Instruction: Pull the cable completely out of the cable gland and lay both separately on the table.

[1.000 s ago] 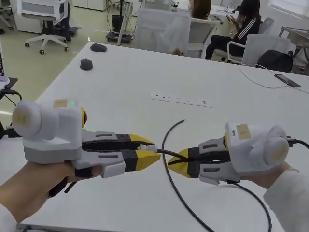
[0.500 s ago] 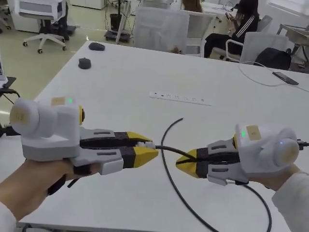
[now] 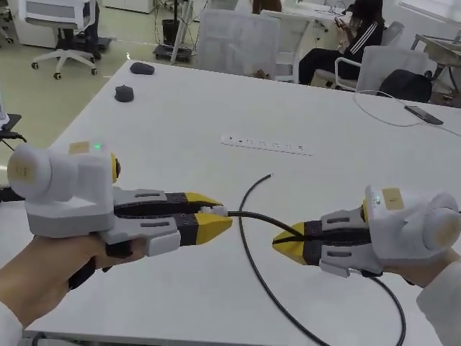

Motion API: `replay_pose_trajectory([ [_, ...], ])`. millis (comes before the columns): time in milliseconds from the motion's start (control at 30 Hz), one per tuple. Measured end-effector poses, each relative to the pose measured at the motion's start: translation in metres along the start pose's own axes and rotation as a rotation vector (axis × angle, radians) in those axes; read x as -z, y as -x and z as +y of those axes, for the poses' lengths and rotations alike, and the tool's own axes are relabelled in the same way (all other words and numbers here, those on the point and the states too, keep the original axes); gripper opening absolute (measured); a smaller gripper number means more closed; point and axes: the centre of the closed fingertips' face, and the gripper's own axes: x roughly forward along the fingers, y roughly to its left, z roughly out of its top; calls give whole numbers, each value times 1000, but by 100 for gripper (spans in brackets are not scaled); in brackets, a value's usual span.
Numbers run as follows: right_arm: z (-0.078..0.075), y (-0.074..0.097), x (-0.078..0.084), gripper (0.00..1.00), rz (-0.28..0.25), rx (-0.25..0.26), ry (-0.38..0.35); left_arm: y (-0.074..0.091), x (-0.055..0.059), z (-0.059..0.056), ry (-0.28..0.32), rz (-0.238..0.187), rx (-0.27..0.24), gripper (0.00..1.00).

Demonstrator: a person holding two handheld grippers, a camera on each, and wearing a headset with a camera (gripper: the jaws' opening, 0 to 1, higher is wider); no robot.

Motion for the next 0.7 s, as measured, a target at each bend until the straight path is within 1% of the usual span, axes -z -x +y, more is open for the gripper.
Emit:
replay_pose_trajectory([
  [467, 5, 2, 3, 0, -2, 6, -19, -1, 5, -1, 2, 26, -1, 17],
  [600, 6, 2, 5, 0, 4, 4, -25, -1, 3, -1, -9, 20, -2, 17],
  [700, 5, 2, 5, 0, 2, 7, -37, -1, 3, -1, -4, 16, 1, 17],
])
